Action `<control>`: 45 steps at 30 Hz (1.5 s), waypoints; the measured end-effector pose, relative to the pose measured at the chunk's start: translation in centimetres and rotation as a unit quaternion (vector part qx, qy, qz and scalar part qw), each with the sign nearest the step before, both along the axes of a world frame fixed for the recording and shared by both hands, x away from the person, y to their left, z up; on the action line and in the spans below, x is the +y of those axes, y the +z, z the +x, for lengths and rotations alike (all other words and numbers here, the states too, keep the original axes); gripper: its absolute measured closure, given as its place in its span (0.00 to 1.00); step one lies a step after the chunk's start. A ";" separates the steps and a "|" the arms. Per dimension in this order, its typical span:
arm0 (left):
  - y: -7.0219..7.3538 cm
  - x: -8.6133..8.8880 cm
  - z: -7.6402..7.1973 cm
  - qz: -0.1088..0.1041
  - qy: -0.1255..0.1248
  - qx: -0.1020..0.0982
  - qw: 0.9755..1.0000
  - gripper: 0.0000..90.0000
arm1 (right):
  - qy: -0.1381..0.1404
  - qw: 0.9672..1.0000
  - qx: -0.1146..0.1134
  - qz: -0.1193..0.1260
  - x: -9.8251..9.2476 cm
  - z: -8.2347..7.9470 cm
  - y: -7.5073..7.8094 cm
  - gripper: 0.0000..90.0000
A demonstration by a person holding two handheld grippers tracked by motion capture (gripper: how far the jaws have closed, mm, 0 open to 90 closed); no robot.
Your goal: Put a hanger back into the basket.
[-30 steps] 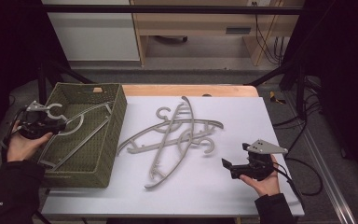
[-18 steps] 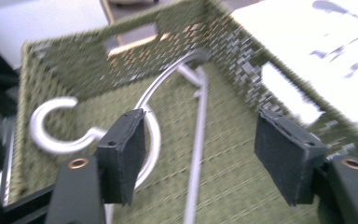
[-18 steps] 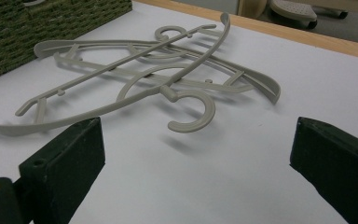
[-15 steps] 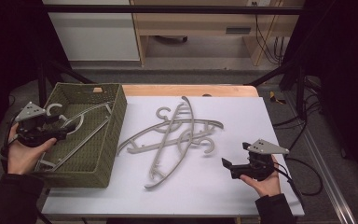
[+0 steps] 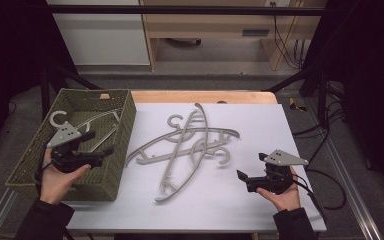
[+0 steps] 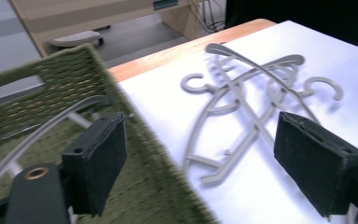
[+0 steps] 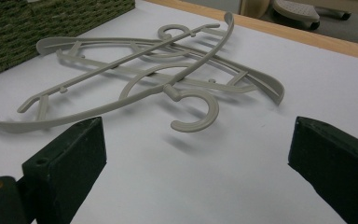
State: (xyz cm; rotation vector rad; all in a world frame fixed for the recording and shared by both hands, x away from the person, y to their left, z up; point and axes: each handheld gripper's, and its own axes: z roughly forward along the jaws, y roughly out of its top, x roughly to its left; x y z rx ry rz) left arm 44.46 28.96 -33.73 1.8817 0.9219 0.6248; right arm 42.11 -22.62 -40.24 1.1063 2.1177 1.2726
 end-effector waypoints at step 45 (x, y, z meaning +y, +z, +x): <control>-3.7 -6.3 -3.4 -0.021 -0.090 0.010 0.996 0.08 | -0.032 0.997 0.077 -0.005 11.0 5.6 -1.7 0.23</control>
